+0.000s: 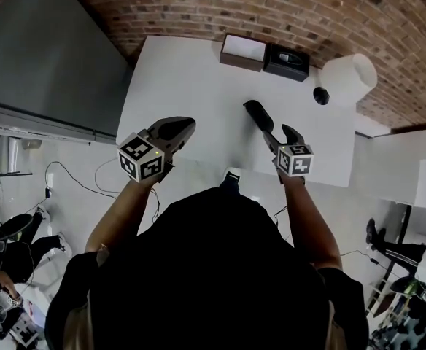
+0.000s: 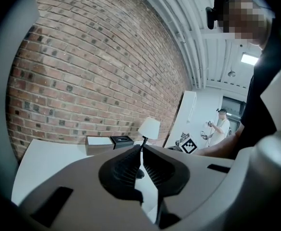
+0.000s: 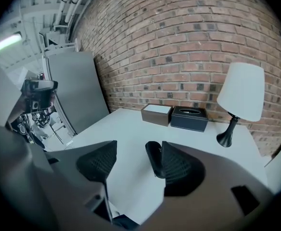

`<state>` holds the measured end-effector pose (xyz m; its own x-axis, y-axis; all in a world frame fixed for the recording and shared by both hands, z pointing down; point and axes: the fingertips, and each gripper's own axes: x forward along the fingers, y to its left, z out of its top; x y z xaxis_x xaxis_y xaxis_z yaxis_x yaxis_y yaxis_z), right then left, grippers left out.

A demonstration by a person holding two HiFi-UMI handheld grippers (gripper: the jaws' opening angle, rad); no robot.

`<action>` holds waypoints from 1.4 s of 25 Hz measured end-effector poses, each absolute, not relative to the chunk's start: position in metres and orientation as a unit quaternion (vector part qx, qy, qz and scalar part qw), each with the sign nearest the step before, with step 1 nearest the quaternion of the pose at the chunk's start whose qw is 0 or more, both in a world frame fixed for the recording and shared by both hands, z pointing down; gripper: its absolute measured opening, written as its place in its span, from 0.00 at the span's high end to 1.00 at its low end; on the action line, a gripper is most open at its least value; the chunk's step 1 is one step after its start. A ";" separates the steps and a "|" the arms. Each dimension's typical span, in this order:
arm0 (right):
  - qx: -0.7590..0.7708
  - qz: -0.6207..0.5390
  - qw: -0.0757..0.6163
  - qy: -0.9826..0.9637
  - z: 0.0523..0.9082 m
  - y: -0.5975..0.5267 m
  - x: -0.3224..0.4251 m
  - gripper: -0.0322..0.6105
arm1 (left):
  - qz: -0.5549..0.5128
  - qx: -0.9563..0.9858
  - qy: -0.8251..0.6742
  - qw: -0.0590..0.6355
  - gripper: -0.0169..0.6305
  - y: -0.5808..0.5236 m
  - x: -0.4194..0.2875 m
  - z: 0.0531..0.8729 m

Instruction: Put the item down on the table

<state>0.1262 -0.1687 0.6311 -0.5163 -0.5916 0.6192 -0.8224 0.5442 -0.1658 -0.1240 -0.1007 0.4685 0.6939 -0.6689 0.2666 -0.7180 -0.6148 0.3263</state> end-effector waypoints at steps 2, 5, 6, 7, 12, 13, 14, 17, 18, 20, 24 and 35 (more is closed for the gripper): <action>0.420 0.222 0.247 -0.844 0.621 -0.163 0.125 0.50 | 0.059 0.899 -0.382 0.205 0.92 -0.098 -0.123 0.466; 0.424 0.214 0.230 -0.849 0.604 -0.157 0.125 0.52 | 0.061 0.903 -0.375 0.203 0.92 -0.094 -0.119 0.464; 0.428 0.211 0.226 -0.849 0.598 -0.157 0.127 0.54 | 0.061 0.904 -0.373 0.201 0.92 -0.093 -0.118 0.463; 0.431 0.207 0.223 -0.849 0.593 -0.155 0.128 0.55 | 0.061 0.905 -0.371 0.199 0.92 -0.092 -0.117 0.462; 0.446 0.196 0.210 -0.848 0.569 -0.145 0.138 0.59 | 0.057 0.911 -0.363 0.189 0.92 -0.086 -0.111 0.452; 0.449 0.194 0.206 -0.847 0.564 -0.143 0.140 0.59 | 0.056 0.912 -0.361 0.187 0.92 -0.085 -0.111 0.450; 0.452 0.192 0.203 -0.847 0.559 -0.141 0.141 0.60 | 0.056 0.913 -0.359 0.185 0.92 -0.083 -0.111 0.448; 0.459 0.188 0.192 -0.847 0.550 -0.135 0.146 0.62 | 0.057 0.915 -0.355 0.181 0.92 -0.077 -0.110 0.446; 0.461 0.187 0.190 -0.847 0.548 -0.132 0.148 0.62 | 0.057 0.916 -0.354 0.181 0.92 -0.075 -0.109 0.446; 0.463 0.185 0.185 -0.847 0.544 -0.128 0.151 0.62 | 0.058 0.917 -0.352 0.179 0.92 -0.072 -0.108 0.446; 0.466 0.182 0.176 -0.848 0.536 -0.118 0.153 0.63 | 0.060 0.918 -0.350 0.176 0.92 -0.065 -0.104 0.442; 0.472 0.171 0.160 -0.850 0.520 -0.097 0.163 0.66 | 0.062 0.921 -0.346 0.169 0.92 -0.048 -0.100 0.440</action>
